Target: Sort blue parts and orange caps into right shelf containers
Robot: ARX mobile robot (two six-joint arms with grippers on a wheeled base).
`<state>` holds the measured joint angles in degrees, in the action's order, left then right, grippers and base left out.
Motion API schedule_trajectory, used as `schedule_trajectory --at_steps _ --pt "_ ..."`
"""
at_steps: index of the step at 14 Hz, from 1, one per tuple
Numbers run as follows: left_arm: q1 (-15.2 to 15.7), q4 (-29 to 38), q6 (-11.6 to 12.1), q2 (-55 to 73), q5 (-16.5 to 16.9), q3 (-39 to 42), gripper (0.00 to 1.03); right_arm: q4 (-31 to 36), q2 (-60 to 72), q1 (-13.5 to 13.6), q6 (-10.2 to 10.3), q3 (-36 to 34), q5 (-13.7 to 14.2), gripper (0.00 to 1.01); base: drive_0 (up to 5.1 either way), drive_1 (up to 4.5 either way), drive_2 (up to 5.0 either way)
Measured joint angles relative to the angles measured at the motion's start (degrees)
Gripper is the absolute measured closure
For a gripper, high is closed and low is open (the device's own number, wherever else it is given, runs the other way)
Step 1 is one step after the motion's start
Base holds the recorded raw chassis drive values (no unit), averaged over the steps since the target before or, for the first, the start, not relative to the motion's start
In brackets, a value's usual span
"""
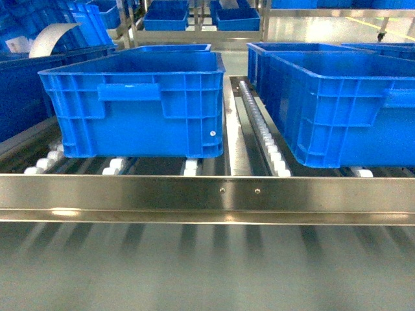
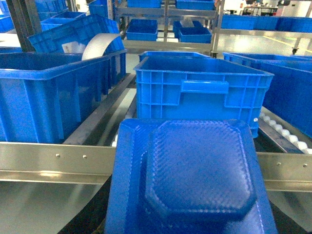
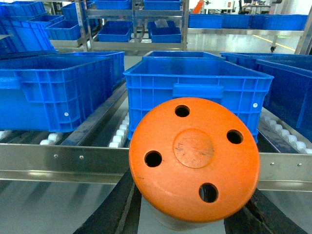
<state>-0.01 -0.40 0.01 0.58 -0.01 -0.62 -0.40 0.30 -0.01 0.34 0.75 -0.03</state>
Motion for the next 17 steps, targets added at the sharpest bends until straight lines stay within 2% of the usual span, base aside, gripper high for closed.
schedule_trajectory --at_steps 2,17 --pt "0.0 0.0 0.0 0.0 0.0 0.0 0.60 0.2 0.0 0.0 0.0 0.0 0.0 0.60 -4.9 2.47 2.5" --pt "0.0 0.0 0.0 0.0 0.0 0.0 0.60 0.1 0.0 0.0 0.0 0.0 0.0 0.60 0.0 4.09 -4.0"
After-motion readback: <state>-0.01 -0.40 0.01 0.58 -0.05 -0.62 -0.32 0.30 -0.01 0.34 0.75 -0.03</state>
